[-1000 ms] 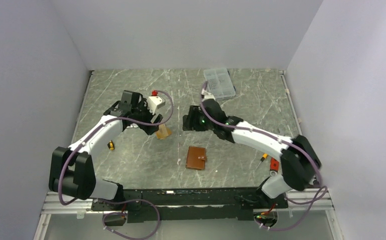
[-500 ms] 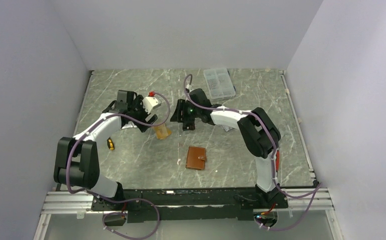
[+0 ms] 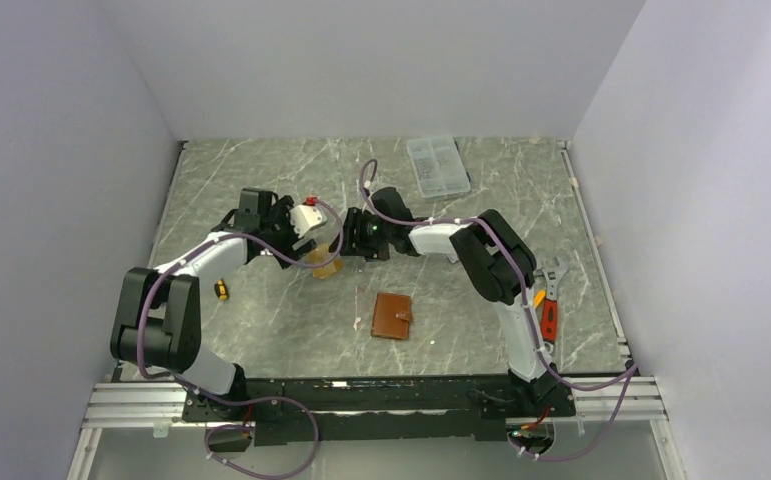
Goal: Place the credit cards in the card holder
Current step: Open the card holder at the center of the board, then pick up the credit card from the center of the board.
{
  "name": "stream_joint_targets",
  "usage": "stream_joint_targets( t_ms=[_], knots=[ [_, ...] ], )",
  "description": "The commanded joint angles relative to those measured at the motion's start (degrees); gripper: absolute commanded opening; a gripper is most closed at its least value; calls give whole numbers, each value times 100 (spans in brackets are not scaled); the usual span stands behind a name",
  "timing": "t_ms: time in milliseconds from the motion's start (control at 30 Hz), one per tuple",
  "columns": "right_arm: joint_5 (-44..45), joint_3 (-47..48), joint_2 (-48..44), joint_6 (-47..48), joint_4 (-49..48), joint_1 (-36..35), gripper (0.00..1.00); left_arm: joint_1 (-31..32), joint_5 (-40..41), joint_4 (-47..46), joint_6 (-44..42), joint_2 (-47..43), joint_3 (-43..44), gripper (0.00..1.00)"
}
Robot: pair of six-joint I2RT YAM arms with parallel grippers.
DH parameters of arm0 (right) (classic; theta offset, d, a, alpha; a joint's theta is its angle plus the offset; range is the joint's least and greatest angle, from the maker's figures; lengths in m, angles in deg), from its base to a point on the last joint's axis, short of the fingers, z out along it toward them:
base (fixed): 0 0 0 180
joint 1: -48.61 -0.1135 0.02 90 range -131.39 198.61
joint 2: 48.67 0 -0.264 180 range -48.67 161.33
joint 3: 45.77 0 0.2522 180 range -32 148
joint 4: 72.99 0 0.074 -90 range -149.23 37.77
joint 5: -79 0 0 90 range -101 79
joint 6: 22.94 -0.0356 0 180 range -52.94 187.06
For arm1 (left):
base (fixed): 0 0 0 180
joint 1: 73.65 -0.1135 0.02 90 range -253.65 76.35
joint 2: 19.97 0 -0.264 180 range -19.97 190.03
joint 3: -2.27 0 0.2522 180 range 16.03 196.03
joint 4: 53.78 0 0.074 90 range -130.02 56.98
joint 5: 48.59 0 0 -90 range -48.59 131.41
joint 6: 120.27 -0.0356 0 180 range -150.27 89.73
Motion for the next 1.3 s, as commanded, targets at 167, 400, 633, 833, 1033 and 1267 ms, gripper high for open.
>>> stream_joint_targets(
  t_ms=[167,400,633,833,1033,1267],
  knots=[
    [-161,54,-27,-200,-621,5,42,353,224,-568,-583,333,-161,90],
    [-249,-62,8,-349,-849,42,38,469,315,-689,-626,446,-182,89],
    [-148,-21,159,-308,-736,46,37,558,367,-793,-674,539,-192,86],
    [58,153,262,-27,-316,37,41,601,339,-748,-632,680,-80,84],
    [10,157,357,-79,-374,-23,43,628,306,-780,-618,788,-31,83],
    [29,-21,373,-151,-510,-82,43,734,354,-802,-696,979,59,81]
  ],
)
